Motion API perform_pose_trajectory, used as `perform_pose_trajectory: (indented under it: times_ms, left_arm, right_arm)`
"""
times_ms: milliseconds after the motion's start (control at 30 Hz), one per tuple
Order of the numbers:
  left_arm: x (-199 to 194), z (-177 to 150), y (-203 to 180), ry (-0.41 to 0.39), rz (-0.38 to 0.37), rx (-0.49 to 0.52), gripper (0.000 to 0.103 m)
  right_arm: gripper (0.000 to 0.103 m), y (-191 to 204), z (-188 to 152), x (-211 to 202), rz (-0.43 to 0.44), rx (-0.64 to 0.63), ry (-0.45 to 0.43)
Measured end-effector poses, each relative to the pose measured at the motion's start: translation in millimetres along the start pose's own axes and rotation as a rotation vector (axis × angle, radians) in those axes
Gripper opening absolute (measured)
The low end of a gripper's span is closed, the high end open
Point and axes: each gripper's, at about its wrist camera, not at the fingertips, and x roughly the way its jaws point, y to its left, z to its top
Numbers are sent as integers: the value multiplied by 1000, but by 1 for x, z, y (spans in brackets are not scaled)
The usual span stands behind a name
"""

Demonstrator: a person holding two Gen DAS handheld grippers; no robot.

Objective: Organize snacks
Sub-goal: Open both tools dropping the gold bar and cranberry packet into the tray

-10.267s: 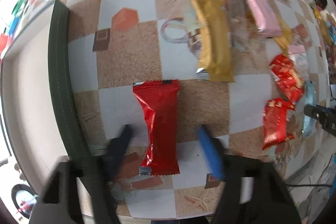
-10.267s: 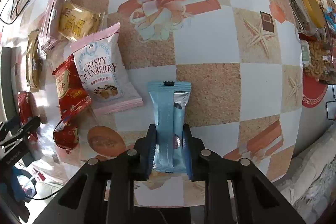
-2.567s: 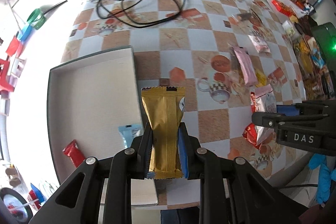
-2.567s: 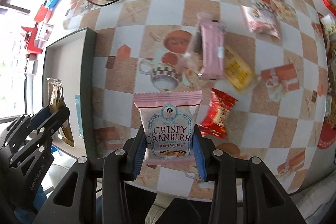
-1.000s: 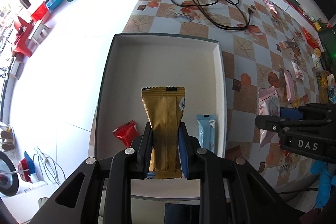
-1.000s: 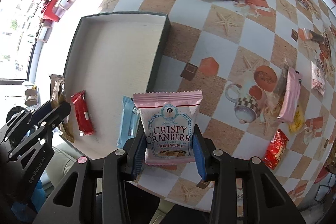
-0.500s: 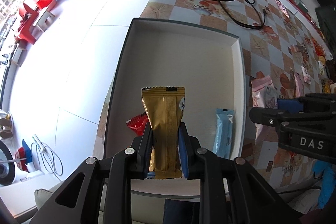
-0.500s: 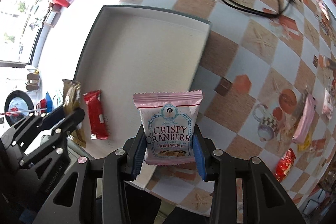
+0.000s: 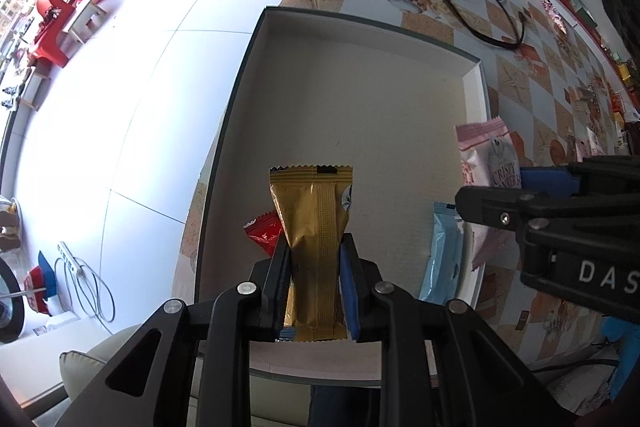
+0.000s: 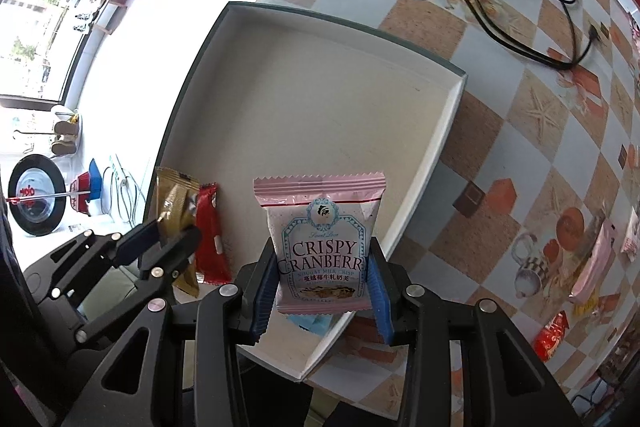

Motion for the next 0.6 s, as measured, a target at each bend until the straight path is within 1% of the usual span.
perform_pose_trajectory:
  times_ms: [333, 433, 467, 500, 533, 567, 600]
  left_arm:
    - [12, -4, 4, 40, -13, -14, 25]
    - [13, -4, 3, 44, -10, -14, 27]
    - [13, -4, 3, 44, -10, -11, 32]
    - [12, -4, 3, 43, -9, -9, 42]
    - [12, -4, 3, 41, -6, -7, 49]
    - [10, -4, 2, 35, -1, -5, 63]
    - [9, -5, 2, 29, 4, -4, 73]
  right_arm:
    - [42, 9, 13, 10, 12, -16, 31]
    - [43, 13, 14, 12, 22, -25, 37]
    - [43, 13, 14, 13, 23, -26, 41]
    - [44, 13, 14, 13, 26, -26, 45]
    - [44, 13, 14, 15, 31, -24, 51]
    - [44, 13, 14, 15, 36, -22, 56]
    - [44, 12, 13, 16, 38, -19, 59]
